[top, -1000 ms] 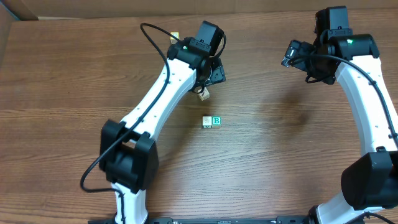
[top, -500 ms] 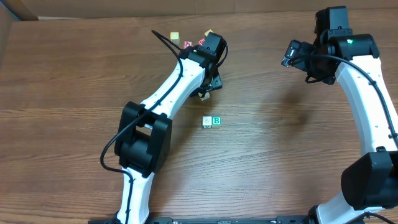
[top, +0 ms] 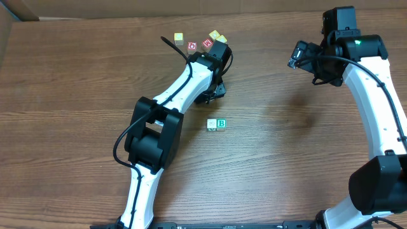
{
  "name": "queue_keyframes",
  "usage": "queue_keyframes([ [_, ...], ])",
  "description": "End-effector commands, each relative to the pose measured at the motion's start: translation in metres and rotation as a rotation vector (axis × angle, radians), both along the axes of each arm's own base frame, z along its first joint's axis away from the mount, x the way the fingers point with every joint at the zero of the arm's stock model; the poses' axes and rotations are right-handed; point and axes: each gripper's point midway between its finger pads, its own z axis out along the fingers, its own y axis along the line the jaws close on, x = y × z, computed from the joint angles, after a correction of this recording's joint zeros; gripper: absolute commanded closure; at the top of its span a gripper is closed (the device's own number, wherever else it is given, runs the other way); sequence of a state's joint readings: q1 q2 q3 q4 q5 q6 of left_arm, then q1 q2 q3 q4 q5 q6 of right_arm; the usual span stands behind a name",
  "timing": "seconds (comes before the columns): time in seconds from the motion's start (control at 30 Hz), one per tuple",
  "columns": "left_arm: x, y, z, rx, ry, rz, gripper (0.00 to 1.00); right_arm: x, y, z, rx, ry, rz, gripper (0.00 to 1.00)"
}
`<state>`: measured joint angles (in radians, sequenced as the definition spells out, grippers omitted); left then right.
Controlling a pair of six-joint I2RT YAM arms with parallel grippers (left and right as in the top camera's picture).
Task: Flip 4 blocks
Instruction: 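Move the left gripper toward the block cluster at the top, then lower the left gripper and grasp the white hammer-picture block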
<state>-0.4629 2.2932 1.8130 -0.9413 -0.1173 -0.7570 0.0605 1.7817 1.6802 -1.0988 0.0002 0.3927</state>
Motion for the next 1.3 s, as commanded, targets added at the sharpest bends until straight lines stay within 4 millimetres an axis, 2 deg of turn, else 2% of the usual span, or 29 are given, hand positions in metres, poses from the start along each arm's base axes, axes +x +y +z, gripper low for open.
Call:
queue_keyframes([
  [0.0,0.008,0.009,0.003,0.010,-0.015,0.024,0.53,0.001,0.000,0.006,0.004,-0.018,-0.004,0.00],
  [0.2,0.014,0.007,0.019,0.005,-0.043,-0.038,0.50,0.000,0.000,0.006,0.004,-0.018,-0.004,0.00],
  [0.43,0.012,-0.001,0.021,-0.039,-0.029,-0.046,0.57,0.000,0.000,0.006,0.004,-0.018,-0.004,0.00],
  [0.57,0.012,-0.001,0.021,-0.039,-0.029,-0.045,0.66,0.001,0.000,0.006,0.004,-0.018,-0.004,0.00],
  [0.83,0.010,-0.005,0.024,-0.066,-0.016,-0.086,0.65,0.001,0.000,0.006,0.004,-0.018,-0.004,0.00],
  [1.07,0.016,-0.007,0.059,-0.061,-0.054,-0.152,0.73,0.001,0.000,0.006,0.004,-0.018,-0.004,0.00],
  [1.17,0.017,-0.006,0.068,-0.063,-0.064,-0.154,0.68,0.000,0.000,0.006,0.004,-0.018,-0.004,0.00],
  [1.27,0.013,-0.005,0.068,-0.057,-0.049,-0.153,0.67,0.000,0.000,0.006,0.004,-0.018,-0.004,0.00],
])
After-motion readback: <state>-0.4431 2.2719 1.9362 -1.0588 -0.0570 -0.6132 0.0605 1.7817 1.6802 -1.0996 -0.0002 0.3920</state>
